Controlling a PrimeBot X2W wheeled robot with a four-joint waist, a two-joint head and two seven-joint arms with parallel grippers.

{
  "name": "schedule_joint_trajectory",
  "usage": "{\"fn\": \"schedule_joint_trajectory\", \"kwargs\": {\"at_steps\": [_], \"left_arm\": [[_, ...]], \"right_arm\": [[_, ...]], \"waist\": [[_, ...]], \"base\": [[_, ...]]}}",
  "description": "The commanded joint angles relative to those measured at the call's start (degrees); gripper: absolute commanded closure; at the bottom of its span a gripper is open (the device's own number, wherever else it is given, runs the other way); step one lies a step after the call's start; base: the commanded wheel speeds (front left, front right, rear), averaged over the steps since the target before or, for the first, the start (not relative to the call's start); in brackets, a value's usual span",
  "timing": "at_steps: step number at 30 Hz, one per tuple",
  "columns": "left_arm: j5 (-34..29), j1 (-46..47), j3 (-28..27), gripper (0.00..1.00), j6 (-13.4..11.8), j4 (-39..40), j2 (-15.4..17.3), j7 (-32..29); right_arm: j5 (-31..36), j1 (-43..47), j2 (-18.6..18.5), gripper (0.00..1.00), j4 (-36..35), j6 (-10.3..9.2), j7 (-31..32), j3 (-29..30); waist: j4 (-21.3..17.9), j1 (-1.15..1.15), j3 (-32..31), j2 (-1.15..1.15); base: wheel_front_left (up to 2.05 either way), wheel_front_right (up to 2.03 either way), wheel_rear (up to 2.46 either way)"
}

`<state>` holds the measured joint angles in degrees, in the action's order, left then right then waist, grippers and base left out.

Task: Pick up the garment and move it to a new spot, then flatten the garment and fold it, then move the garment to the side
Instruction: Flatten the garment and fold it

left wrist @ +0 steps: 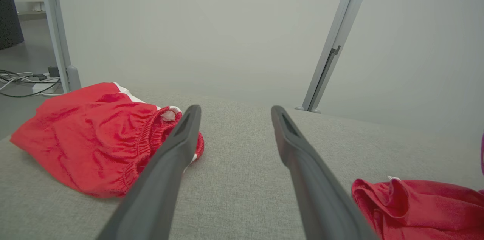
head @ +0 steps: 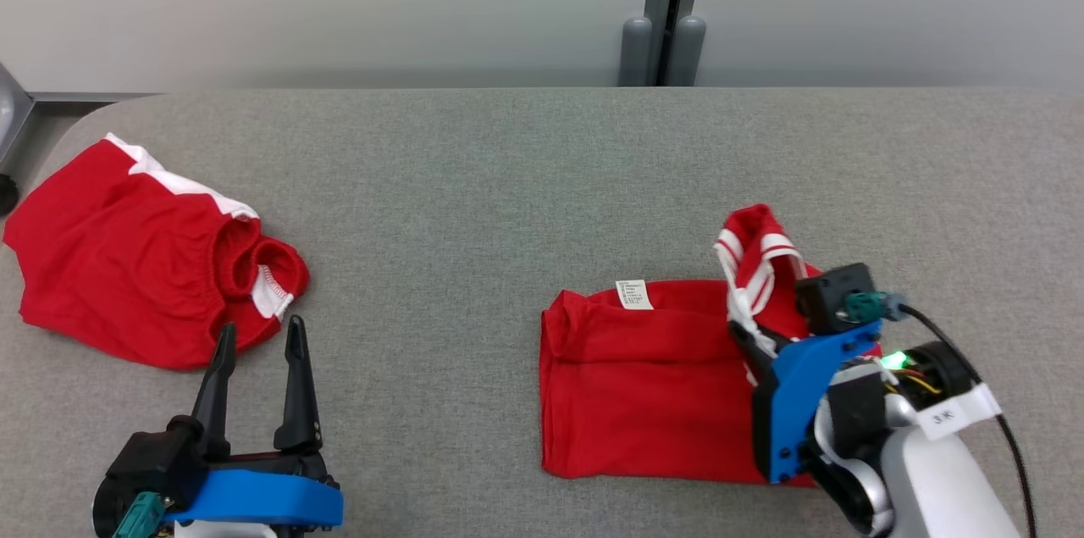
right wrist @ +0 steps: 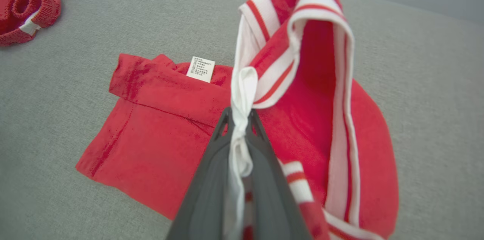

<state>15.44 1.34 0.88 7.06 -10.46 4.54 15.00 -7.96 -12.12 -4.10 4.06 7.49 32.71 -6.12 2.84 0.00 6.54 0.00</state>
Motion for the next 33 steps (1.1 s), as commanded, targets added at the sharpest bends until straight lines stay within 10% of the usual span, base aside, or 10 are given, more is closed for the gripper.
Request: {"fn": "schedule_joint_trajectory", "kwargs": {"at_steps": [1,19,20,21,33], "left_arm": [[-0.3,0.4,0.2,0.00,0.1,0.0,0.2,0.2],[0.4,1.2,2.5,0.00,0.4,-1.5,0.4,0.2],[0.5,1.3,2.5,0.00,0.4,-1.6,0.4,0.2],[0.5,1.4,2.5,0.00,0.4,-1.6,0.5,0.2],[1.0,0.3,1.3,0.00,0.5,-1.2,0.8,0.2]], "right_arm": [[-0.3,-2.1,0.3,1.00,2.2,0.01,-0.4,-2.3],[-12.8,-14.2,1.2,1.00,24.7,0.01,-6.9,-17.4],[-13.7,-14.4,1.2,0.16,25.5,0.01,-7.2,-17.8],[-14.5,-14.6,1.2,0.00,25.8,0.01,-7.5,-18.1],[-25.1,-14.4,1.1,0.00,13.0,0.01,-20.1,-14.0]], "waist": [[0.5,0.00,0.2,0.00],[4.7,0.00,0.1,0.00],[4.8,0.00,0.0,0.00],[4.8,0.00,0.0,0.00],[3.2,0.00,-0.8,0.00]], "base": [[0.00,0.00,0.00],[0.00,0.00,0.00],[0.00,0.00,0.00],[0.00,0.00,0.00],[0.00,0.00,0.00]]}}
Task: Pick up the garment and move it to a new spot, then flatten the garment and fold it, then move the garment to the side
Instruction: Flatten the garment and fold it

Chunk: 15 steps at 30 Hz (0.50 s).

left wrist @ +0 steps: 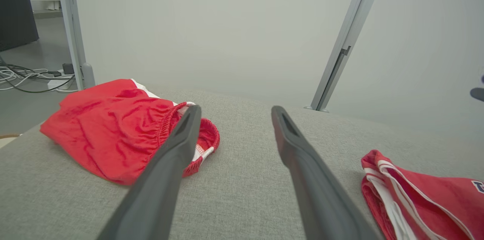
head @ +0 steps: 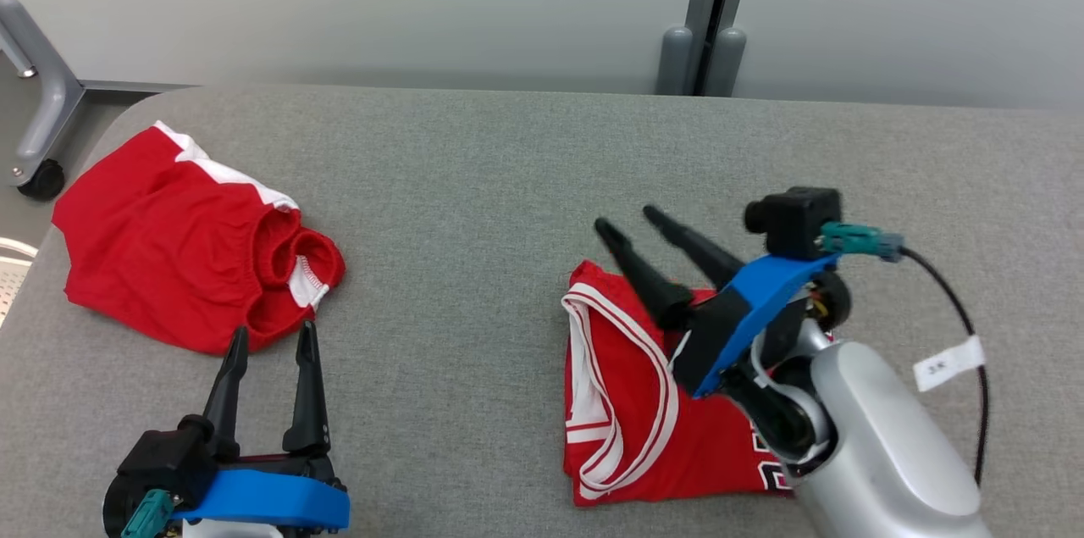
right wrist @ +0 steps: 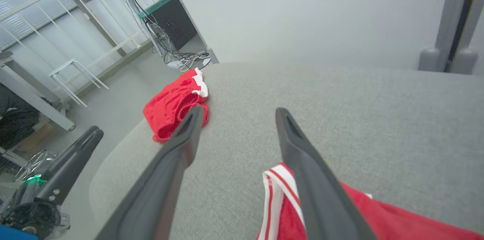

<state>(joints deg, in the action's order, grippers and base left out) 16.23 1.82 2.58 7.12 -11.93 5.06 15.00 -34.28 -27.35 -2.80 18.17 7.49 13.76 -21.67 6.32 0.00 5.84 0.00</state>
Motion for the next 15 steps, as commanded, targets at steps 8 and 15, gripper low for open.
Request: {"fn": "schedule_joint_trajectory", "kwargs": {"at_steps": [8,15], "left_arm": [[0.2,-0.8,-1.7,0.00,0.5,1.4,0.2,0.2],[-0.1,-1.5,-3.0,0.00,0.5,2.1,0.0,0.2]], "right_arm": [[17.2,10.4,-1.2,0.00,-10.9,0.02,-7.2,17.8],[25.8,18.5,-1.2,0.00,-14.1,0.01,-14.8,26.3]], "waist": [[-1.6,0.00,0.2,0.00],[-2.6,0.00,0.1,0.00]], "base": [[0.00,0.00,0.00],[0.00,0.00,0.00]]}}
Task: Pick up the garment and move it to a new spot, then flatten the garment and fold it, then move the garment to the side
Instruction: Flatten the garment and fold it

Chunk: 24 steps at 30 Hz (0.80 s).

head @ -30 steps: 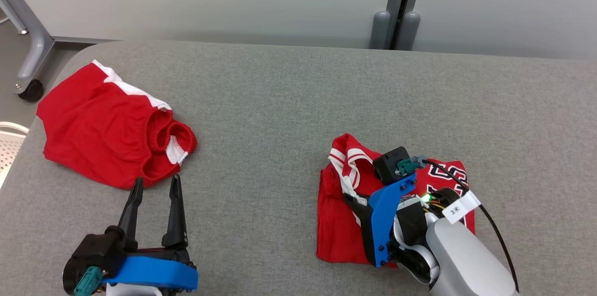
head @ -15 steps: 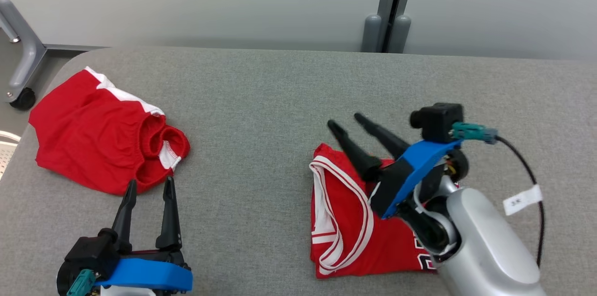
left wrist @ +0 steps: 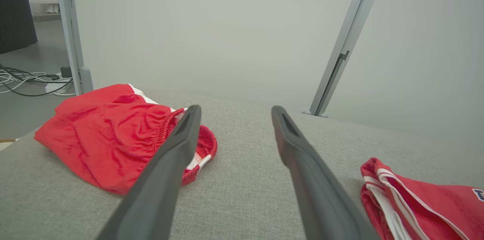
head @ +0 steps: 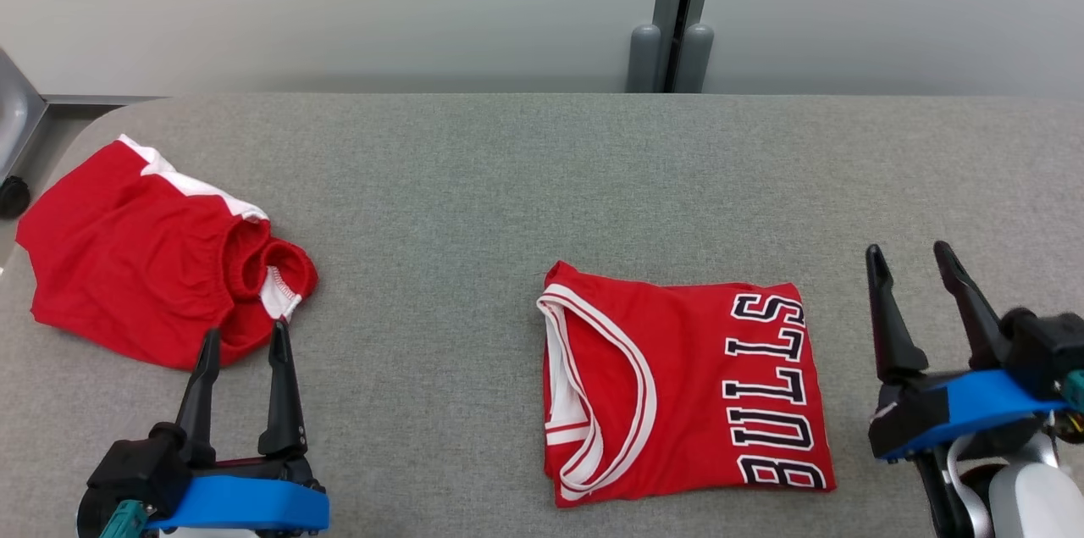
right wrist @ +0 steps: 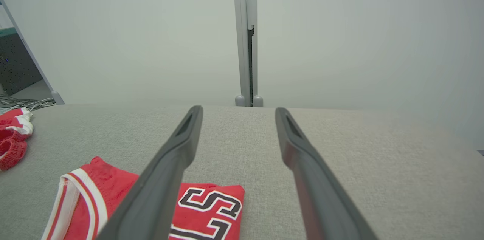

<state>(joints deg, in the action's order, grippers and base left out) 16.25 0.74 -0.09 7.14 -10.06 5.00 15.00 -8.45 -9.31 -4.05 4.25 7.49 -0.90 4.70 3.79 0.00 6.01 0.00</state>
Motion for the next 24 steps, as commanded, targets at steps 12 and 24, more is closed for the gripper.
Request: {"fn": "schedule_joint_trajectory", "kwargs": {"at_steps": [12,24], "left_arm": [[-1.3,-2.6,0.0,0.00,0.5,-1.1,1.0,0.2],[-0.4,-5.4,0.8,0.00,0.5,-3.2,2.0,0.2]], "right_arm": [[2.0,7.9,1.2,0.00,3.5,0.01,-10.1,0.0],[1.3,9.7,1.1,0.00,6.0,0.01,-11.2,-1.1]], "waist": [[-2.4,0.00,-2.7,0.00],[-3.8,0.00,-6.1,0.00]], "base": [[0.00,0.00,0.00],[0.00,0.00,0.00]]}}
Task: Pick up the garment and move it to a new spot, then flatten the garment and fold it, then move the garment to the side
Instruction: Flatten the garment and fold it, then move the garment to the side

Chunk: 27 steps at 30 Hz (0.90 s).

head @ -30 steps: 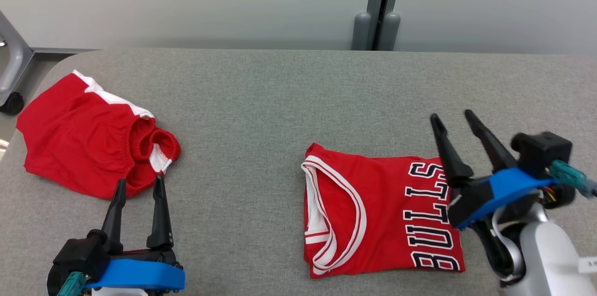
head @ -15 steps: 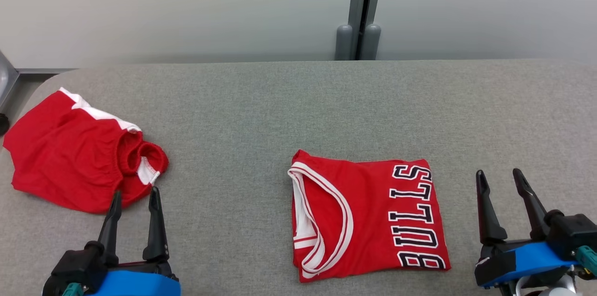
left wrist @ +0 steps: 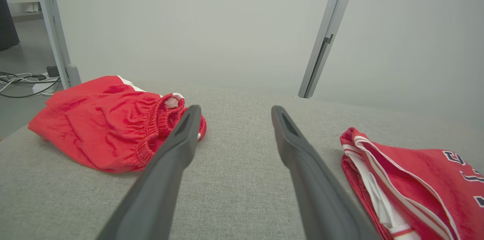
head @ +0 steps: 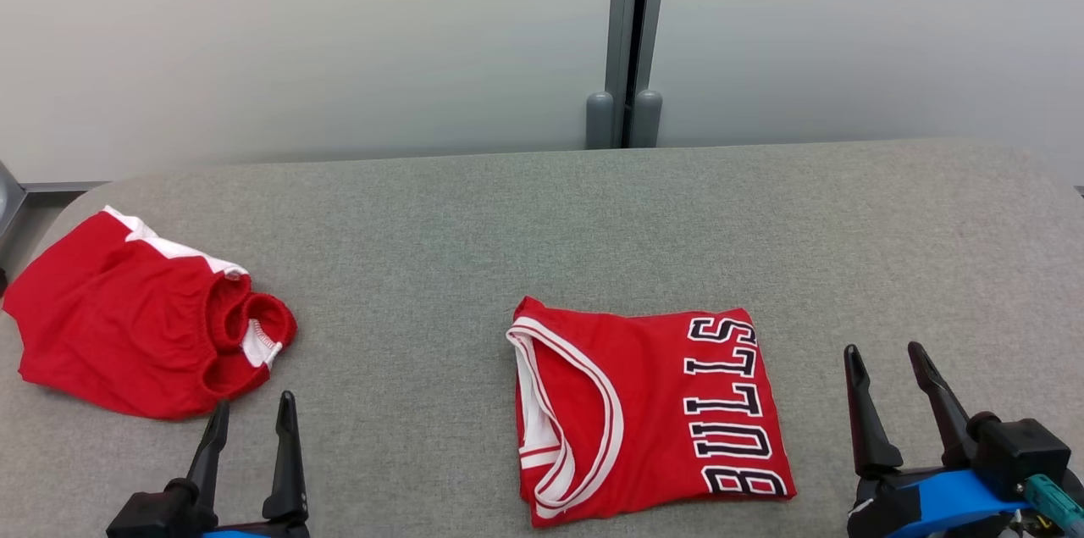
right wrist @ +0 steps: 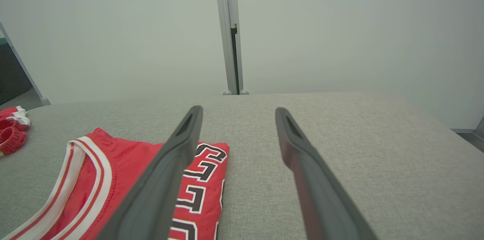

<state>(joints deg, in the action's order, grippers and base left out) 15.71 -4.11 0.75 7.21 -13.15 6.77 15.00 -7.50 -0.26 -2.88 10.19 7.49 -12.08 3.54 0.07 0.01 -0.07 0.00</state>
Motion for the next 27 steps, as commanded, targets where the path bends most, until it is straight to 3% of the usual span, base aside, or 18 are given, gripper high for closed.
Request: {"fn": "schedule_joint_trajectory", "kwargs": {"at_steps": [1,27], "left_arm": [[0.1,-0.6,0.1,0.00,0.4,-0.3,0.3,0.2],[1.2,-1.2,1.1,0.00,-0.6,0.1,0.6,0.1]], "right_arm": [[0.3,0.9,0.0,0.00,0.1,0.01,0.1,0.2],[0.6,1.3,0.0,0.00,-1.3,0.01,2.5,-0.6]], "waist": [[0.0,-0.01,-0.2,0.00],[0.8,-0.01,-0.5,0.00]], "base": [[0.00,0.00,0.00],[0.00,0.00,0.00]]}}
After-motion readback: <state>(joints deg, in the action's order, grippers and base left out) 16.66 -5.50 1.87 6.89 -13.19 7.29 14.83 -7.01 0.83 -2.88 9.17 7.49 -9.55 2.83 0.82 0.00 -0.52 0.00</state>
